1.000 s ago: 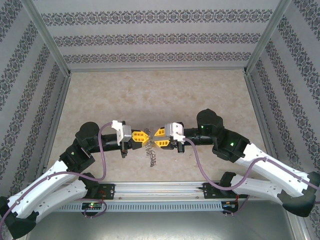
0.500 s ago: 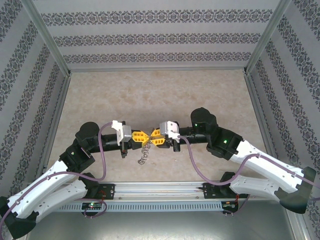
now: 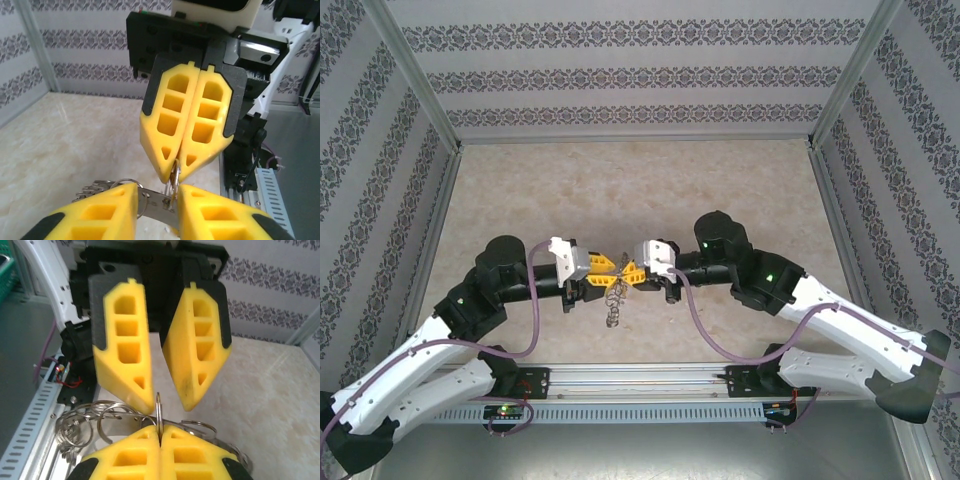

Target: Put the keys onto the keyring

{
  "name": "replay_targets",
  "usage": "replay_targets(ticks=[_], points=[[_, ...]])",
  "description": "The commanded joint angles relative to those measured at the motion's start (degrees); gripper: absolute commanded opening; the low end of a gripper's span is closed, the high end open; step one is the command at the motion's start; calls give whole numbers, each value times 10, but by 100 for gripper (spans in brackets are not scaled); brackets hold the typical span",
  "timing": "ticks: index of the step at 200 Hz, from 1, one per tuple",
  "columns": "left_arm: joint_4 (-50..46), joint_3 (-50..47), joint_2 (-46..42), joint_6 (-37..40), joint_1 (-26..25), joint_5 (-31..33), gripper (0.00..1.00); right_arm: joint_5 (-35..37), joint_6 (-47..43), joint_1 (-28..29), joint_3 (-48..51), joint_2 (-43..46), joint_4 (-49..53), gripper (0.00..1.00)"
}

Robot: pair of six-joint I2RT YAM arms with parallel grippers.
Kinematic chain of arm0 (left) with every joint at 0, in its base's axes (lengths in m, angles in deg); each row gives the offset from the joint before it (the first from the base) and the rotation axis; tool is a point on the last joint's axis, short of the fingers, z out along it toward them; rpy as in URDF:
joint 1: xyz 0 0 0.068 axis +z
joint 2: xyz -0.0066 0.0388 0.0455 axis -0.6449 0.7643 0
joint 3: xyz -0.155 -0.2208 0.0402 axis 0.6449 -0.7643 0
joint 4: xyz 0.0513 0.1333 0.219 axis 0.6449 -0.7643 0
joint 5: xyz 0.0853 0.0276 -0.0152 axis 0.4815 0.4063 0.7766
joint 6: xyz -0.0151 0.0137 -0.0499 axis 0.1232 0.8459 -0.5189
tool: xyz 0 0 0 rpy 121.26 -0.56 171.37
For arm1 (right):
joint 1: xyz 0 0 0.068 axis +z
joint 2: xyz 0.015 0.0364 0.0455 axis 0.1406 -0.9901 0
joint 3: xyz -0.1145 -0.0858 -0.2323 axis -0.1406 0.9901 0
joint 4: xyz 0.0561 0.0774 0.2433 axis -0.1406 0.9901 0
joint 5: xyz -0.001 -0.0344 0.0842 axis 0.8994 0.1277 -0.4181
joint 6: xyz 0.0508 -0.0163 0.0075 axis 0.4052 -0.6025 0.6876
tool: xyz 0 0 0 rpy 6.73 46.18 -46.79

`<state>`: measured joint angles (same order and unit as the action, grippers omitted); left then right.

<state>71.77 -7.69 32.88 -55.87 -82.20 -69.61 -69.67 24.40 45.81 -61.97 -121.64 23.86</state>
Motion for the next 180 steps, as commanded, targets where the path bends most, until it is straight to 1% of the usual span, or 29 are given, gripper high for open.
replay_targets(ticks=[1, 21, 37, 60, 97, 112, 122, 157, 180], points=[[-133, 56, 15, 79, -22, 49, 29, 38, -38, 5, -57, -15, 69, 0], [-185, 95, 46, 115, -36, 78, 28, 43, -48, 5, -87, -34, 110, 0], [-202, 115, 68, 132, -49, 93, 28, 43, -49, 5, -103, -43, 127, 0], [-194, 123, 84, 138, -59, 102, 27, 40, -50, 8, -115, -56, 145, 0], [-182, 124, 92, 138, -61, 103, 18, 39, -55, 12, -120, -60, 165, 0], [-184, 124, 95, 138, -61, 108, 17, 35, -56, 13, -120, -57, 164, 0], [-186, 126, 97, 140, -61, 109, 14, 30, -58, 14, -120, -56, 163, 0], [-189, 129, 101, 141, -62, 100, 15, 30, -65, 16, -120, -60, 167, 0], [-189, 128, 102, 141, -62, 101, 5, 25, -68, 19, -120, -58, 166, 0]])
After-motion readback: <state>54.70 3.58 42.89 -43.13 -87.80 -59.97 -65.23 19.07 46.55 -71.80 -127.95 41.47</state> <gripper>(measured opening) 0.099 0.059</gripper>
